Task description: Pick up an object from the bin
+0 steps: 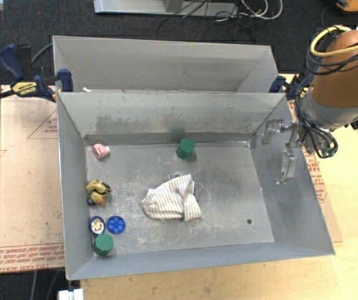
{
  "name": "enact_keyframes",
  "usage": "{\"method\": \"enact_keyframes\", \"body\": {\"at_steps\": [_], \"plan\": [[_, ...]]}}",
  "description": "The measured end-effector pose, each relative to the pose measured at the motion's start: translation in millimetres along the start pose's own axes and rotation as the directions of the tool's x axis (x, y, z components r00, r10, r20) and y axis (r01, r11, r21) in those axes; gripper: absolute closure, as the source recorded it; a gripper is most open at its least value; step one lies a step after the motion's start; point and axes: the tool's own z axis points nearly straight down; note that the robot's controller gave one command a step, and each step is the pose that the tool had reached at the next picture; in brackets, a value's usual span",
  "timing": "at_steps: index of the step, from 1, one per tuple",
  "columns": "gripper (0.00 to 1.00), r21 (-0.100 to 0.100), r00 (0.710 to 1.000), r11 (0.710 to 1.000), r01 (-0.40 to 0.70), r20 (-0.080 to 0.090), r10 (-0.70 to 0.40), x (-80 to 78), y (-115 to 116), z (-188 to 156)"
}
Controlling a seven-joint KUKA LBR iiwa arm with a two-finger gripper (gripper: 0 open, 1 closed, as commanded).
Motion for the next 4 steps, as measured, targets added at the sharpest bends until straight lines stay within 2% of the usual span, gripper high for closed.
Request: {"method": "enact_keyframes", "body": {"at_steps": [1, 2, 3, 4], "plan": [[0.0, 0.001, 1.0, 1.0, 0.004, 0.008, -0.004, -1.6, 1.1, -5.2], [0.0, -0.005, 0.999, 0.999, 0.032, -0.008, -0.032, 32.1, 62.1, 75.4], [0.0, 0.001, 0.985, 0.986, 0.17, 0.008, -0.17, 36.8, 71.3, 68.2], [0.0, -0.011, 0.982, 0.982, 0.187, -0.01, -0.187, 69.4, 141.3, 112.7]]}}
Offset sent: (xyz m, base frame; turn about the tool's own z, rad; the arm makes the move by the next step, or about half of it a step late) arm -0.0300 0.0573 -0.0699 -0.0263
